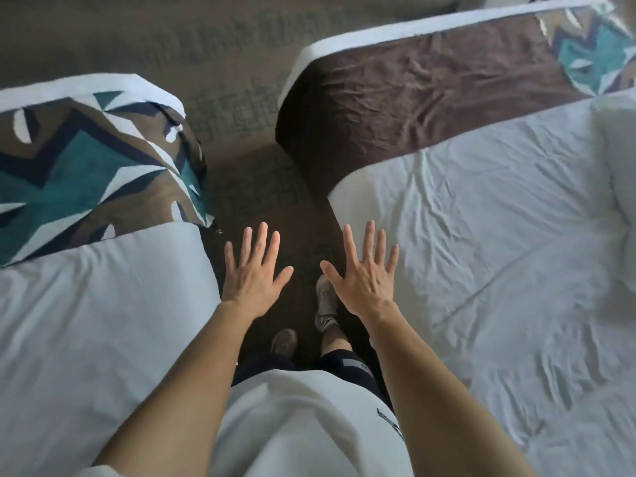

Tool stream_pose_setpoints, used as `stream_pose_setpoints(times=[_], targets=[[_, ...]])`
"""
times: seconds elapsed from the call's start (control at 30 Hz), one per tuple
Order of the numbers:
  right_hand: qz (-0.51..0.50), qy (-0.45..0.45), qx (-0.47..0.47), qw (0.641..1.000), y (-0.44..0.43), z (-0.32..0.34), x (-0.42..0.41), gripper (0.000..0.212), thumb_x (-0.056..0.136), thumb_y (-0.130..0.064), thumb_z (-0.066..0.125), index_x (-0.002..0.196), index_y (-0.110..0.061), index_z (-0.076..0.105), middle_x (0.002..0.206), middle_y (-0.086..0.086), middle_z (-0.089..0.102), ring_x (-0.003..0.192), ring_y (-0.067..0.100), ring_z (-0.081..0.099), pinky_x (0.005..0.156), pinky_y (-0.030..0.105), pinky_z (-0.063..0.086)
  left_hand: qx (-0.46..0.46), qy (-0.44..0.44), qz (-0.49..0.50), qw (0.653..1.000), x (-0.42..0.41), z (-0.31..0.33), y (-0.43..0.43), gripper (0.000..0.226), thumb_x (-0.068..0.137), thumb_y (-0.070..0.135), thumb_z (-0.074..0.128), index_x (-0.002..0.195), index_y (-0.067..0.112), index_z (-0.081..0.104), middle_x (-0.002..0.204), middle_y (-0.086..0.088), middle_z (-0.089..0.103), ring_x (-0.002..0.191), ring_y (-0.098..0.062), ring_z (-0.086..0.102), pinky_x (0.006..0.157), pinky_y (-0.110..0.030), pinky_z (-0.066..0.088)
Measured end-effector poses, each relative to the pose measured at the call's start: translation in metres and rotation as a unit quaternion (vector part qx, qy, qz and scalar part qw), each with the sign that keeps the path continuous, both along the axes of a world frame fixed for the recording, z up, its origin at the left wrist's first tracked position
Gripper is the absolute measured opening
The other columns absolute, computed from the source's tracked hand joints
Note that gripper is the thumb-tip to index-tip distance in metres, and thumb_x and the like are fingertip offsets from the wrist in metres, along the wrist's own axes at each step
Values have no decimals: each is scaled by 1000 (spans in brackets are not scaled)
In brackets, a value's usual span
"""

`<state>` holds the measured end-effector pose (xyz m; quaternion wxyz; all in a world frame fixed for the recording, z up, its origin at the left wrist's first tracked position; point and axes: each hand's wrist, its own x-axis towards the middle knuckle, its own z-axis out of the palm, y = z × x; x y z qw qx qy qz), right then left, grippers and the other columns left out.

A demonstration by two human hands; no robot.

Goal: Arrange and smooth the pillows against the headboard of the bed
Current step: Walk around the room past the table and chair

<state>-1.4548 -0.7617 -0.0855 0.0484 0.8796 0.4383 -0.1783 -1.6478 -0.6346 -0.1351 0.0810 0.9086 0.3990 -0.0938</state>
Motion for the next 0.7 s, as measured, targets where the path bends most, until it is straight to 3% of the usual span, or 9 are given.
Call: stream_pose_setpoints(times=[0.17, 0.33, 0.53, 0.7], targets=[[28, 9, 29, 999, 63, 2, 59, 82, 93, -80, 11, 158, -38, -19, 163, 4, -32, 153, 34, -22, 123, 60, -8, -2, 0, 58, 998, 54, 10, 42, 87, 91, 74, -7, 161, 24, 6, 169, -8, -6, 151, -33, -9, 121, -63, 7], [43, 13, 42, 998, 114, 3, 119, 83, 90, -82, 6, 157, -39, -19, 168, 8, -22, 155, 34, -16, 122, 58, -11, 19, -8, 96, 995, 114, 12, 85, 84, 93, 74, -1, 161, 25, -1, 168, -6, -12, 153, -32, -10, 116, -59, -7], [95, 15, 36, 995, 164, 2, 166, 84, 91, -82, 8, 157, -38, -19, 167, 8, -24, 155, 33, -17, 122, 59, -8, 19, -21, 147, 989, 150, 10, 119, 82, 96, 74, 10, 161, 23, 5, 169, -8, -4, 154, -33, -3, 117, -60, -1], [134, 13, 59, 989, 207, 2, 179, 85, 93, -80, 12, 161, -33, -10, 169, 12, -14, 156, 36, -8, 124, 61, -2, 25, -14, 161, 987, 160, 6, 150, 82, 96, 75, 11, 160, 24, 5, 170, -8, -2, 155, -33, -1, 117, -60, -2]])
